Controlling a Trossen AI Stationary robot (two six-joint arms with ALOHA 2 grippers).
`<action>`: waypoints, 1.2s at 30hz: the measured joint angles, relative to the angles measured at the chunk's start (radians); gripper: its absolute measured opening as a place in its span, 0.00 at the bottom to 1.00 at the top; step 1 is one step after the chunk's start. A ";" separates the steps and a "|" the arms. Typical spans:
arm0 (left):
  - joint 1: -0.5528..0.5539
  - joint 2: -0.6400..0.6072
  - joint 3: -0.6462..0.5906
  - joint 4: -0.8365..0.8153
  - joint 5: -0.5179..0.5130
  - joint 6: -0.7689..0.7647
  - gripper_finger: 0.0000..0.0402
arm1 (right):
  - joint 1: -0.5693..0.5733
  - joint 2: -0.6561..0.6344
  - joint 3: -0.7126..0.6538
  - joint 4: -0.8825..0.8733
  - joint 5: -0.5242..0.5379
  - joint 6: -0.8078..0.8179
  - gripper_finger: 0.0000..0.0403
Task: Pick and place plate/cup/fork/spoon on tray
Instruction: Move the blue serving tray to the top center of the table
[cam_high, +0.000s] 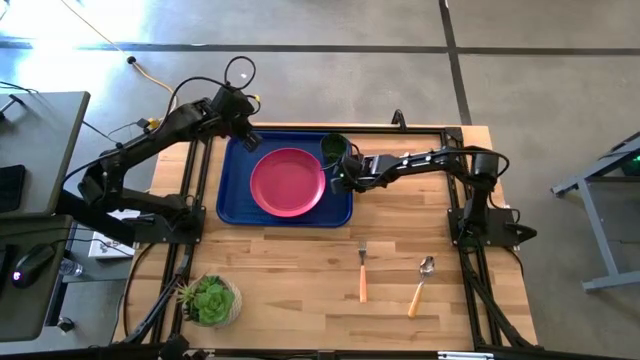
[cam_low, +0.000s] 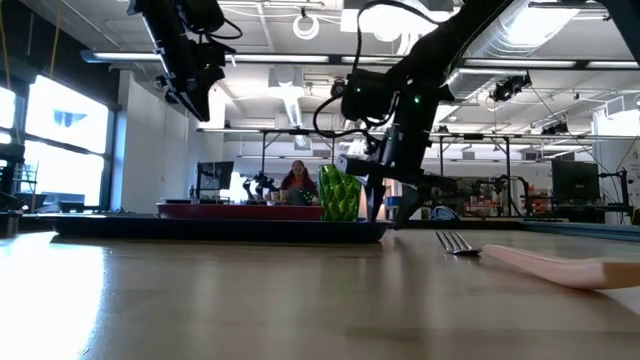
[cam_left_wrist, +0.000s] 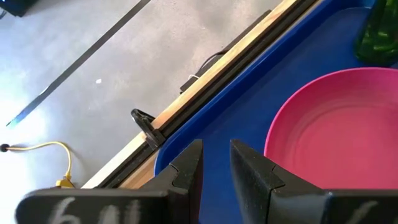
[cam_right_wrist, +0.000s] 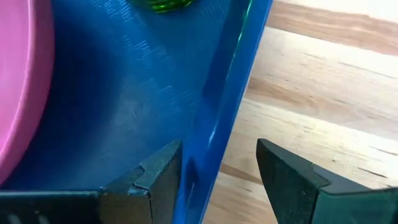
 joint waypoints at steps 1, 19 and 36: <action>0.002 0.000 0.000 0.000 0.000 0.006 0.17 | 0.000 0.004 0.000 0.003 0.001 0.004 0.49; 0.009 0.000 0.000 0.005 0.000 0.049 0.17 | -0.005 0.018 0.001 0.002 0.022 0.090 0.20; 0.009 0.000 0.000 0.005 0.000 0.076 0.17 | -0.005 0.013 0.005 -0.132 0.038 0.218 0.17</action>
